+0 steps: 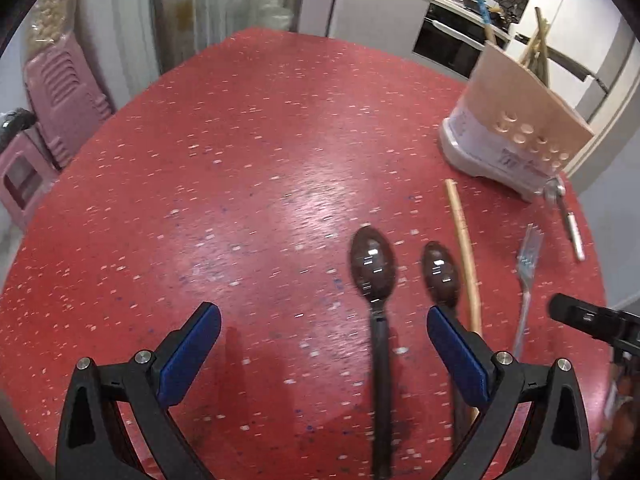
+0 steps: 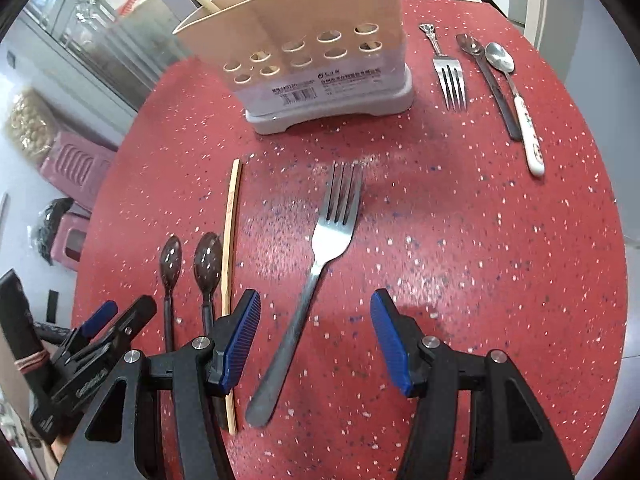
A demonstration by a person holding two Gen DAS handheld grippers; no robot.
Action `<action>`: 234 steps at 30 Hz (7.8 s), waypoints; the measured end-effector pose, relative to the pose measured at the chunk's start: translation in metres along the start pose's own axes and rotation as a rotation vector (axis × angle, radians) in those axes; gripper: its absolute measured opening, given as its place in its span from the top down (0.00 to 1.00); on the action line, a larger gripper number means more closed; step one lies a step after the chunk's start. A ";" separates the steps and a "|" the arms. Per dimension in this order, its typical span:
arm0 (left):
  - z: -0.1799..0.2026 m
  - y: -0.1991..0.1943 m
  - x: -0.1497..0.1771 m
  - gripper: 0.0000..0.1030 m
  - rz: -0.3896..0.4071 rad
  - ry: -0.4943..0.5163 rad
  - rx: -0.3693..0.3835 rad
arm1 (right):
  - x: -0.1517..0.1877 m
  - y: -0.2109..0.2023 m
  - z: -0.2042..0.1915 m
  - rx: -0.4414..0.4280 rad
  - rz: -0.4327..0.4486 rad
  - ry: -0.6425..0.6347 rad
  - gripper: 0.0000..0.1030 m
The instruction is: Organize utensils
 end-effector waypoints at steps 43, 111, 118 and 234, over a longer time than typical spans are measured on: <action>0.138 0.048 -0.027 0.49 -0.210 0.379 0.104 | 0.006 -0.007 0.036 -0.075 0.037 -0.150 0.94; 0.155 -0.043 -0.258 0.70 0.768 -0.009 0.247 | -0.192 -0.103 0.005 -0.177 0.542 -0.238 0.98; 0.154 -0.024 -0.223 0.70 0.712 0.057 0.228 | -0.185 -0.077 0.007 -0.181 0.482 -0.242 0.98; -0.073 -0.086 0.005 0.00 0.085 0.063 -0.161 | 0.065 0.036 -0.127 0.066 -0.127 -0.433 0.64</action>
Point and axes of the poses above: each gripper's, at about its wrist camera, not at the fingertips, and y roughly the way its jaws point, z to its right, x to its underside, the point moved 2 cm from there along y, roughly the way its jaws point, and after that the axes turned 15 degrees about z, right-handed, at the moved point
